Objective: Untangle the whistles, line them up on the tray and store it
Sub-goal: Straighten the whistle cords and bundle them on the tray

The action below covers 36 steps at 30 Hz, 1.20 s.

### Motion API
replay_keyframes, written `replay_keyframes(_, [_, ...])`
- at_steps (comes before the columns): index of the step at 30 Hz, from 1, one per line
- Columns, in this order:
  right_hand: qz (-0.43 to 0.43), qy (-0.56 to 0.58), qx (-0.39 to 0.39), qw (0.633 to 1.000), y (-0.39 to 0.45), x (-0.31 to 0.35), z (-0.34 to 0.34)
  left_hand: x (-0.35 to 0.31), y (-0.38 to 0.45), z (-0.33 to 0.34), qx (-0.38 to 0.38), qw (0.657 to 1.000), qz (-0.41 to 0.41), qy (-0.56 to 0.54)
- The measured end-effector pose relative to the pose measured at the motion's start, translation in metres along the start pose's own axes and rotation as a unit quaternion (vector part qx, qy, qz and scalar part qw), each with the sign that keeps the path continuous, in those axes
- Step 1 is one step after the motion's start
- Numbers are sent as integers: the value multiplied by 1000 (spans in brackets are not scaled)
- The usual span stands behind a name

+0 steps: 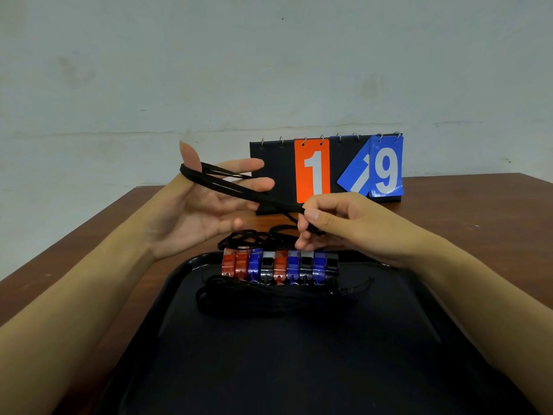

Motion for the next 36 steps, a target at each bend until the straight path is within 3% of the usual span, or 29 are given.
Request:
replay_keyframes(4, [6,-22,-31,999,2,-1,-3,4,7,-2,-87,993,-5,-84])
replay_keyframes(9, [-18,-49,-86,995,5,0,-8,5,17,-9,-209,975,21,-67])
replay_keyframes(12, [-55,-83,-139,985,5,1,-15,12,22,-25,-268,959,87,33])
replay_keyframes(15, [-86,-114,-192,971,4,1,-22,15,22,-33,-310,912,132,233])
replay_keyframes(18, [-91,-148,-239,955,4,-2,-34,17,20,-33,-290,859,154,393])
replay_keyframes(22, [-76,-233,-234,941,3,-5,-44,20,18,-32,-234,849,157,448])
replay_keyframes(29, [-42,-400,-142,904,1,-14,-50,13,13,-34,-100,892,59,438])
replay_keyframes(36, [-33,-373,-84,923,-3,-11,-51,9,9,-37,-26,912,-11,410])
Point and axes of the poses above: each hand's wrist, its own y-axis towards the middle knuckle, its own z-axis out of the palm, x = y × z, the point moved 1 cm from there along y, towards the middle knuckle, and after that the axes turned 12 degrees about -x, right-handed, at the moved point
